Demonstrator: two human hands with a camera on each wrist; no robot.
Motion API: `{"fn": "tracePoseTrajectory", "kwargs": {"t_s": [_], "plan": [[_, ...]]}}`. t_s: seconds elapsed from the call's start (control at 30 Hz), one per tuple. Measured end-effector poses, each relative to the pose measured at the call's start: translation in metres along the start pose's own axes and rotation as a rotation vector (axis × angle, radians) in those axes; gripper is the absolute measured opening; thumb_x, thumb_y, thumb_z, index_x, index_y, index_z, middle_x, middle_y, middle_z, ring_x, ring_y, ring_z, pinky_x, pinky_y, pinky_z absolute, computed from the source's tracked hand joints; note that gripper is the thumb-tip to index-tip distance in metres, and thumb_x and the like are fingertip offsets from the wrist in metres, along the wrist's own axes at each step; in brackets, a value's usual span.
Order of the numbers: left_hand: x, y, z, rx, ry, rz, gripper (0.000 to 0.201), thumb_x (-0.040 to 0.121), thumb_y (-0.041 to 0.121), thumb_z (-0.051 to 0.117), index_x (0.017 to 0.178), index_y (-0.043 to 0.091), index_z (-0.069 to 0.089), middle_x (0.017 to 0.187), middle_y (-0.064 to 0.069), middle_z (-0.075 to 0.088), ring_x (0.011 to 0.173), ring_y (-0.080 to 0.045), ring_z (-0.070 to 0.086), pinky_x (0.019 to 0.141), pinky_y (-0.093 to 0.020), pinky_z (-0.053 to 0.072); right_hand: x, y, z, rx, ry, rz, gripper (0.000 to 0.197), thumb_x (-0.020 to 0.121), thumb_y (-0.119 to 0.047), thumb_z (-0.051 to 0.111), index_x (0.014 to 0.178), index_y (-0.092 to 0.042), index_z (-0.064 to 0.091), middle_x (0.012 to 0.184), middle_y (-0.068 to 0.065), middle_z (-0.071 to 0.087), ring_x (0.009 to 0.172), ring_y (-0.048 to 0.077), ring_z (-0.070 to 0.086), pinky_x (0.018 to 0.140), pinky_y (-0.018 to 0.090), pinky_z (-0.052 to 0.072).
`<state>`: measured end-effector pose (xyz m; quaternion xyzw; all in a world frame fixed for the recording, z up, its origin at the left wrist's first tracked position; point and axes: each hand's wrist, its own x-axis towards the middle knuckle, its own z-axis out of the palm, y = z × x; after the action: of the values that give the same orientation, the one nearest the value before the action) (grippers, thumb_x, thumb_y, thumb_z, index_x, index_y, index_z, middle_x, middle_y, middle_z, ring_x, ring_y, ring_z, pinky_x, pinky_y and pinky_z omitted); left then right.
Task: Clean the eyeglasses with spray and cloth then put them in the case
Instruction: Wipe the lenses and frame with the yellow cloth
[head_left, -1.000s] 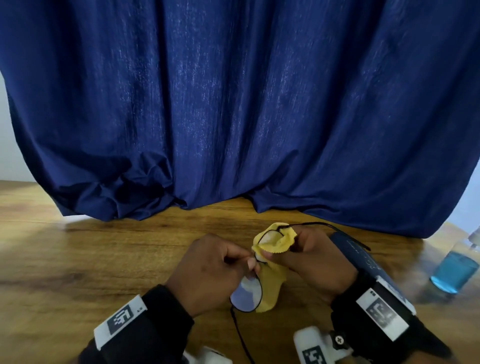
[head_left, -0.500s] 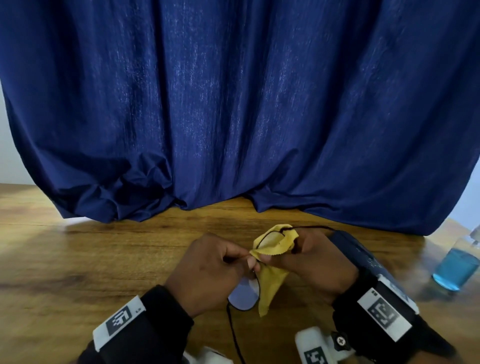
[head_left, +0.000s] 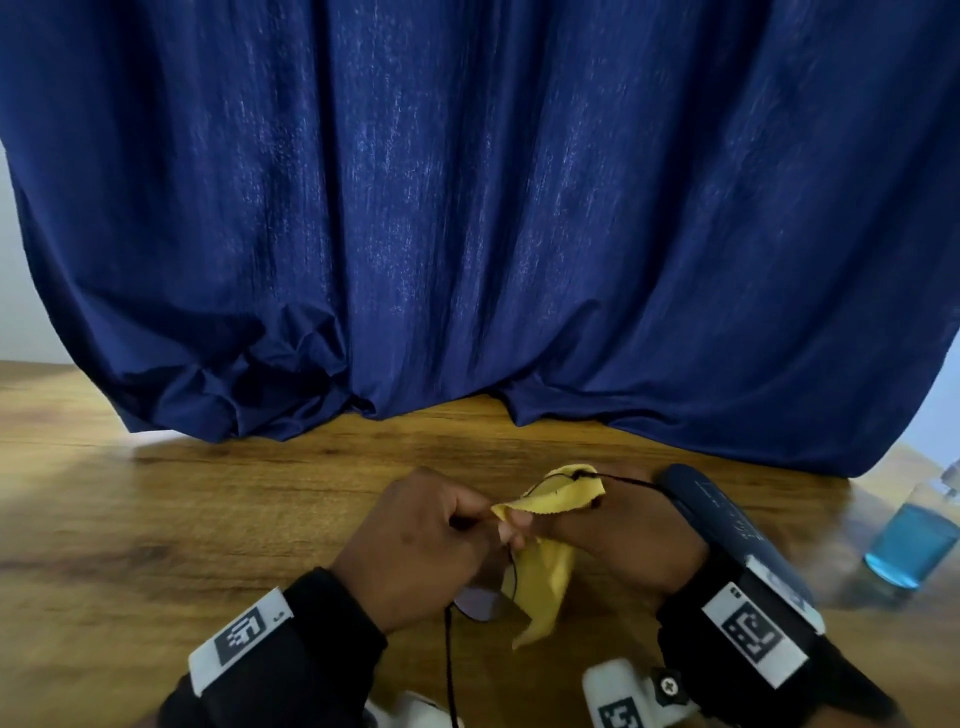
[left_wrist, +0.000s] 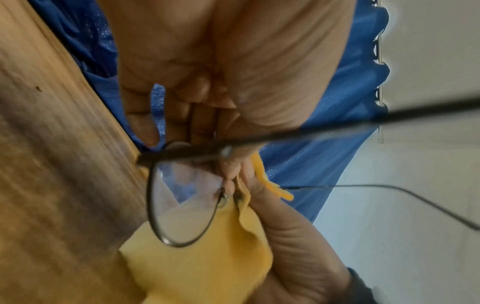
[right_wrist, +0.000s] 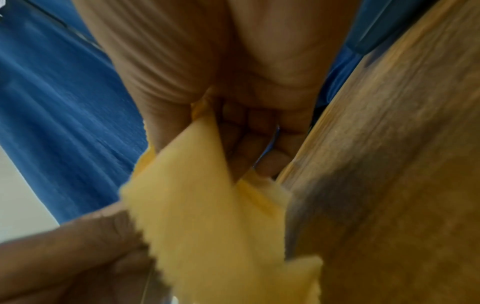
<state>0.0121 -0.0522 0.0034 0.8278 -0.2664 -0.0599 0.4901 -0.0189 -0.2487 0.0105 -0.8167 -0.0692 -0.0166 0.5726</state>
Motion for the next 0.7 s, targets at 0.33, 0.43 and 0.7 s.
{"fn": "tracePoseTrajectory", "kwargs": {"t_s": [0.33,0.43,0.7], "plan": [[0.001,-0.002,0.002,-0.131,0.025,-0.093,0.025,0.095,0.013,0.064,0.079,0.016,0.083,0.082,0.005,0.082,0.086,-0.009,0.076,0.086,-0.030,0.060,0.002,-0.002,-0.001,-0.005,0.045,0.011,0.023,0.079,-0.034,0.076,0.085,-0.012,0.075,0.080,-0.002,0.078,0.077,0.007,0.074,0.068,0.021,0.056],[0.003,-0.004,-0.001,-0.148,0.064,-0.127,0.024,0.094,0.012,0.065,0.078,0.014,0.083,0.080,0.002,0.081,0.083,-0.010,0.076,0.081,-0.024,0.059,0.003,0.000,-0.003,0.089,-0.023,0.094,0.024,0.087,-0.023,0.072,0.107,-0.010,0.073,0.102,0.011,0.078,0.101,0.029,0.073,0.093,0.045,0.057],[-0.001,-0.001,0.000,-0.006,-0.041,-0.068,0.031,0.096,0.020,0.064,0.070,0.028,0.079,0.074,0.009,0.079,0.075,-0.010,0.074,0.075,-0.031,0.061,0.006,0.008,-0.001,0.009,0.124,0.095,0.016,0.084,-0.016,0.076,0.087,-0.001,0.073,0.085,0.012,0.077,0.080,0.031,0.073,0.078,0.044,0.058]]}}
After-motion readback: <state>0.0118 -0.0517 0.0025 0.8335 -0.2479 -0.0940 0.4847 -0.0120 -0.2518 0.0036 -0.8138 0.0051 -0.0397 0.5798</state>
